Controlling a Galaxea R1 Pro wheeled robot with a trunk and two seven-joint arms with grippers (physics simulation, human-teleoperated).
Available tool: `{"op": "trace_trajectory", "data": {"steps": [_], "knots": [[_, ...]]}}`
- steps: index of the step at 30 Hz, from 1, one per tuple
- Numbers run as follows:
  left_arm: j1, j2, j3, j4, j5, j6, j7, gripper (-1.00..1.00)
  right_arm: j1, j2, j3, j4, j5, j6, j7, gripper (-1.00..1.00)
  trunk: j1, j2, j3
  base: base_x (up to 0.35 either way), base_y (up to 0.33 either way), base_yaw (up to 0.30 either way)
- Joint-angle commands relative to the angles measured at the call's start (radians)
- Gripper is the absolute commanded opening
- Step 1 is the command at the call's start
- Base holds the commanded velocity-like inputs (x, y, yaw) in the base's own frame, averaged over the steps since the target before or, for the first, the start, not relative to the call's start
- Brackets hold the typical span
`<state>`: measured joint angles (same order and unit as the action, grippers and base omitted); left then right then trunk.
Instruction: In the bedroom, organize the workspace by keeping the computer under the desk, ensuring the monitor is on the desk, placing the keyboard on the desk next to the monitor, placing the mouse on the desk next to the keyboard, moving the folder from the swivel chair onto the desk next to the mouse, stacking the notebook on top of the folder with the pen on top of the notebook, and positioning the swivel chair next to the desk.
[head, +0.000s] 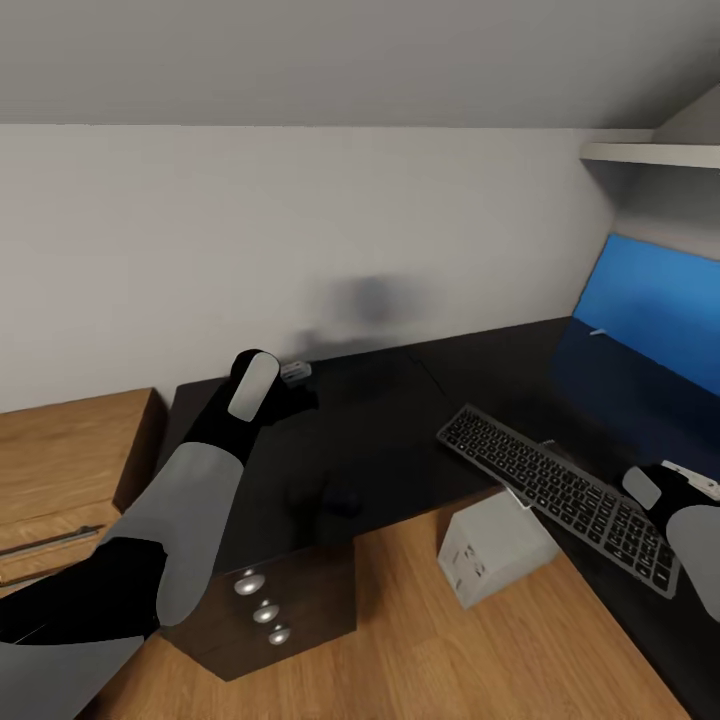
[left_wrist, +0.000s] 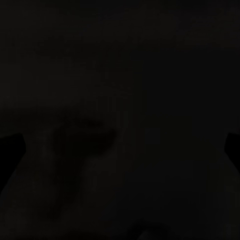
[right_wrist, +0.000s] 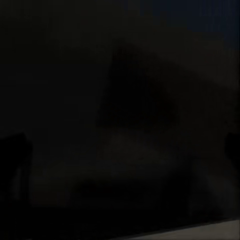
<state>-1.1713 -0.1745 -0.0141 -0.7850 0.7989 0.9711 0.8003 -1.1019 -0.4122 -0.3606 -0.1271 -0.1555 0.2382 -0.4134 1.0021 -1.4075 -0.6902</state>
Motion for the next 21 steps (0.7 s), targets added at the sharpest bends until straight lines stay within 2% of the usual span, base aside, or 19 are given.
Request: {"op": "trace_trajectory", "data": {"steps": [1,21], "knots": [[-0.001,0.0,-0.001,-0.001,0.009,0.002,0.01,1.0,0.0,0.0,0.0,0.041,-0.018,0.012,-0.003,1.0,0.0,0.0,-0.001,-0.123,0.066,0.0],[0.001,0.0,-0.004,-0.001,0.007,0.002,0.012,1.0,0.0,0.001,0.0,0.041,-0.019,0.012,-0.005,1.0,0.0,0.0,-0.001,-0.12,0.058,0.0]]}}
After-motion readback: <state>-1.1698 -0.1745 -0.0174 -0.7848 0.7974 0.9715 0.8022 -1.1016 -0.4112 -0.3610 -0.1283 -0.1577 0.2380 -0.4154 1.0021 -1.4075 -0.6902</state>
